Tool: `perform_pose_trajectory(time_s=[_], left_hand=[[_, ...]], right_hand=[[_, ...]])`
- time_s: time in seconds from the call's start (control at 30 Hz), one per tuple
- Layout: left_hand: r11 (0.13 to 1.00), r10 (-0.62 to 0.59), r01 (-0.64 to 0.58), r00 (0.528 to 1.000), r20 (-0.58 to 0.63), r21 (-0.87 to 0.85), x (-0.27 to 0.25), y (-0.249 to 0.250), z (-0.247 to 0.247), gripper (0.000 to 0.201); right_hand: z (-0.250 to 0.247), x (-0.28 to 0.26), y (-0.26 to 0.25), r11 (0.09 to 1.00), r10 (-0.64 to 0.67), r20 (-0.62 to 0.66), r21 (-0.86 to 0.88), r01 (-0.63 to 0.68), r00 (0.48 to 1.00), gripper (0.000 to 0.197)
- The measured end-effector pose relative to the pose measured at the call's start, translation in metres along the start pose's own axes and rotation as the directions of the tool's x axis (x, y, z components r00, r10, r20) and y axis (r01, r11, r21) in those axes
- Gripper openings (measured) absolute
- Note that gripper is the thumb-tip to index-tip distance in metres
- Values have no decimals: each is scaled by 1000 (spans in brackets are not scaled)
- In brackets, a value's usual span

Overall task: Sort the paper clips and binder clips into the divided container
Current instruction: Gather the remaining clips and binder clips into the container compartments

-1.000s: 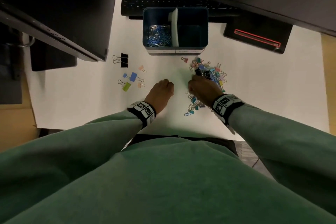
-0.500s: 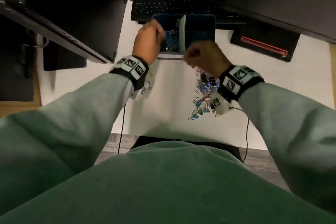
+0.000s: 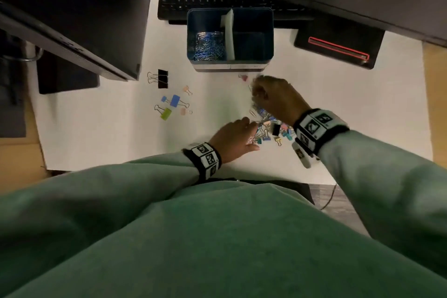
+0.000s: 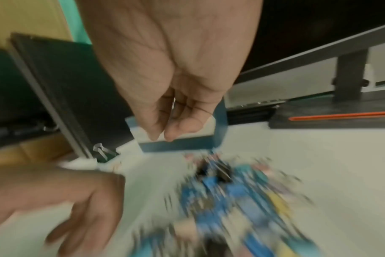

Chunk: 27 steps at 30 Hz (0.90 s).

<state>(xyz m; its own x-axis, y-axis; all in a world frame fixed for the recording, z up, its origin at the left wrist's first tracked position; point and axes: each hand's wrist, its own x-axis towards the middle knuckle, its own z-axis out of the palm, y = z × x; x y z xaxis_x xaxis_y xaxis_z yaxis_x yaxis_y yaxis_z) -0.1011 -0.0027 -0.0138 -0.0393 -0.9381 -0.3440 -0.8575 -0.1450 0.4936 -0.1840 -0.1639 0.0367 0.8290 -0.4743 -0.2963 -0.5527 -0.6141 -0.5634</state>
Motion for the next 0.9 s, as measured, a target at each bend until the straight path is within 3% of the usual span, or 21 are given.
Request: perform_pose_trajectory(time_s=[0.07, 0.13, 0.23, 0.37, 0.47, 0.57, 0.7, 0.8, 0.9], left_hand=[[993, 43, -52, 995, 90, 102, 6, 4, 11, 60], [988, 38, -53, 994, 106, 148, 11, 4, 16, 54], [995, 28, -35, 997, 74, 94, 10, 2, 15, 45], [996, -52, 52, 999, 8, -66, 4, -11, 6, 31], [980, -132, 123, 990, -46, -153, 0, -21, -5, 17], [971, -171, 158, 984, -56, -180, 0, -23, -13, 12], [979, -99, 83, 992, -82, -184, 7, -18, -7, 24], [977, -103, 80, 989, -106, -199, 14, -10, -4, 20], [978, -107, 88, 990, -91, -190, 20, -6, -4, 13]], right_hand=[[12, -31, 16, 996, 42, 151, -78, -30, 988, 7], [27, -54, 26, 986, 49, 237, -164, -10, 970, 15], [48, -71, 32, 963, 55, 252, -270, 16, 966, 31], [60, -67, 31, 948, 30, 188, -316, 32, 982, 22], [56, -62, 34, 967, 16, 181, -254, 31, 983, 20], [47, -58, 38, 989, 71, 160, -138, -48, 985, 15], [42, -62, 39, 997, 61, 144, -51, -54, 988, 11], [47, -68, 28, 1000, 24, 184, 7, -25, 983, 2], [58, -71, 20, 1000, 11, 205, -1, -11, 979, 13]])
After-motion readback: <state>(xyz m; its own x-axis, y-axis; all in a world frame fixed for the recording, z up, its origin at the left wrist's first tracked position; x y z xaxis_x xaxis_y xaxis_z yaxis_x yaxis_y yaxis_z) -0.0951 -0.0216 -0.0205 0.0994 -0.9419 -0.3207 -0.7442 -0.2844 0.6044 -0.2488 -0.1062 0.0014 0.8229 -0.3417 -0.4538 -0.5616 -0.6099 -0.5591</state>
